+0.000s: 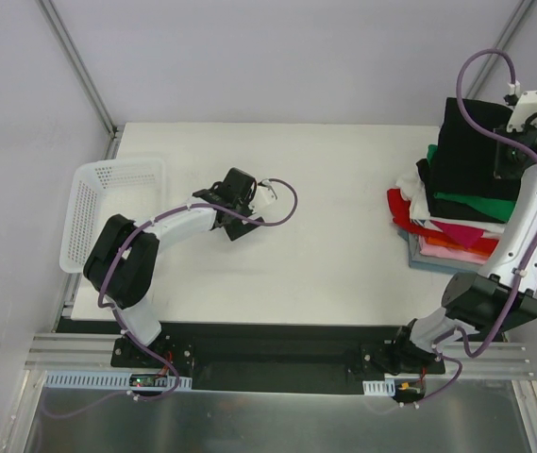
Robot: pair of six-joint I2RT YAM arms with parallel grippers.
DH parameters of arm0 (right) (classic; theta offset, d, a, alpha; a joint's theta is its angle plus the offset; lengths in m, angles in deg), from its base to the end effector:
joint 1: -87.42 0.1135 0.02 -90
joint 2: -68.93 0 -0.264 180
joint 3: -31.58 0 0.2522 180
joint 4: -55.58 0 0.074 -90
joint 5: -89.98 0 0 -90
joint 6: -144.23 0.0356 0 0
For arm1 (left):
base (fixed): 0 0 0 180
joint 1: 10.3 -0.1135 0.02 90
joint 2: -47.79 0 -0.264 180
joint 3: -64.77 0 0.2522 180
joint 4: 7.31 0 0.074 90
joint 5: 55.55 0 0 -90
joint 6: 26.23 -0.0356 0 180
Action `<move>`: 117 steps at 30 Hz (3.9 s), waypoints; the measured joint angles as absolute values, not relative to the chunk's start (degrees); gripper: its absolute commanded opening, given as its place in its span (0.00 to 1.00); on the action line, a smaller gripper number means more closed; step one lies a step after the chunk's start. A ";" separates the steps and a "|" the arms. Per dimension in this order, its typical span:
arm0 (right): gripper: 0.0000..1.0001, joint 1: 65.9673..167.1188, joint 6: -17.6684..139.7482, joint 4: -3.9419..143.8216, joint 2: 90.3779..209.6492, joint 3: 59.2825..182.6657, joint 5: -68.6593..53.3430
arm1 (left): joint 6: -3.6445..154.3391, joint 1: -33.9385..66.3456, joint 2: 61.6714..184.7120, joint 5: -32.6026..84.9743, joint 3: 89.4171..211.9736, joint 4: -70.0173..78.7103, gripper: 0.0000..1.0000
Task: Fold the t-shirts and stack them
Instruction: Neatly place the folded tshirt to the corner
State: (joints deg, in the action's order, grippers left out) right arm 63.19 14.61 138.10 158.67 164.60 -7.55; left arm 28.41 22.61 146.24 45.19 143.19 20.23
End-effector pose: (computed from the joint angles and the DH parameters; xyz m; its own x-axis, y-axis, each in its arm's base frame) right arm 0.2637 -0.1136 0.4813 -0.6448 -0.4031 -0.6495 -0.1257 0.8940 -0.4300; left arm 0.3136 -0.1951 0.2078 -0.2575 0.8439 -0.4706 0.7079 0.4963 0.5026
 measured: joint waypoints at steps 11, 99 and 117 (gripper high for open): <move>0.01 51.91 12.07 133.51 157.73 155.95 -9.99 | 28.39 22.61 146.24 45.19 142.10 20.14 0.99; 0.79 63.49 12.27 117.00 160.55 152.28 -0.62 | 28.30 22.72 144.58 46.94 141.35 19.55 0.99; 1.00 82.51 20.53 117.09 138.82 131.60 -6.93 | 39.58 18.83 140.75 55.64 148.48 16.17 0.99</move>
